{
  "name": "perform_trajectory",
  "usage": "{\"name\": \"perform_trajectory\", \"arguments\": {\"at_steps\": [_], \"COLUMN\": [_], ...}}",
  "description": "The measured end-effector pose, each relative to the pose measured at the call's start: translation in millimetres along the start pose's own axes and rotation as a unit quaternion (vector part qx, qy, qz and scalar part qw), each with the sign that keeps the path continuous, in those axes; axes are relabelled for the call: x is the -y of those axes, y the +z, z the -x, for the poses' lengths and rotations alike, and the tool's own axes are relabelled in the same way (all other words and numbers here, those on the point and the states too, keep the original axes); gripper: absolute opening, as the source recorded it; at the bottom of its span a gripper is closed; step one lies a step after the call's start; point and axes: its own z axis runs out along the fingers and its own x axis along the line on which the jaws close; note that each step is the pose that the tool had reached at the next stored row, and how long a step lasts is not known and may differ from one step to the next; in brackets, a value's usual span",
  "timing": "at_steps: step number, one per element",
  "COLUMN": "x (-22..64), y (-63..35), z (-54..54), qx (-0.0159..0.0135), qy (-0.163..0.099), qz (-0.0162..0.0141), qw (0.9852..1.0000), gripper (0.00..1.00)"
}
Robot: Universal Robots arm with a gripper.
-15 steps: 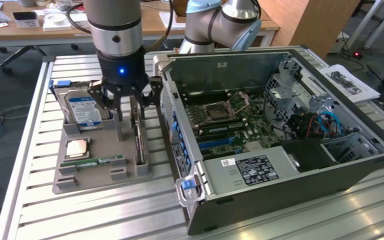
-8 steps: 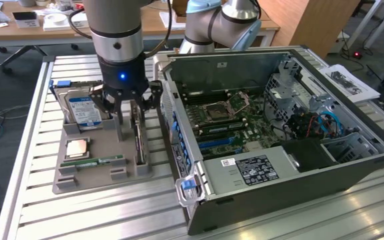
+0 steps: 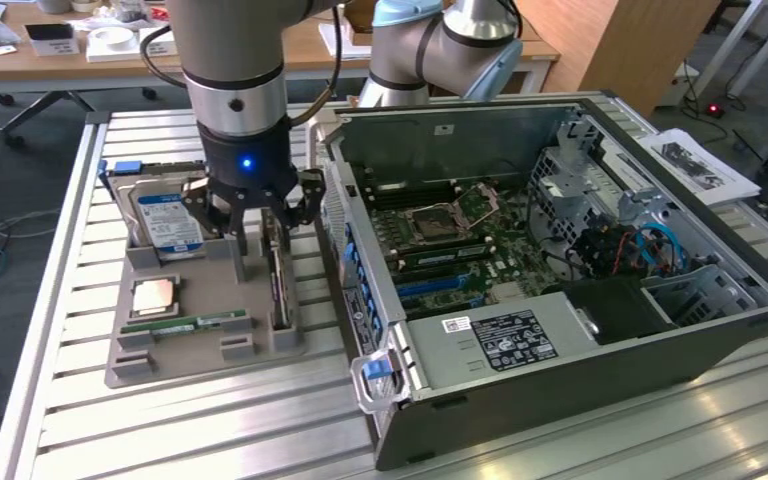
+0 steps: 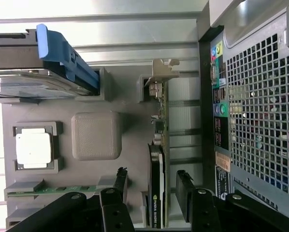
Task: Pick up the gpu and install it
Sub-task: 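Pick up the gpu and move the gpu toward the slot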
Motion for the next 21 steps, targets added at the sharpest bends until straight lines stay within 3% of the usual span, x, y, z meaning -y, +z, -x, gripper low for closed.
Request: {"name": "perform_trajectory", "arguments": {"at_steps": [21], "x": [-0.3], "y": [2.0], "z": [4.8], "qx": [0.0001], "qy": [0.0], "qz": [0.0001], "qw": [1.0], "gripper": [0.53]}}
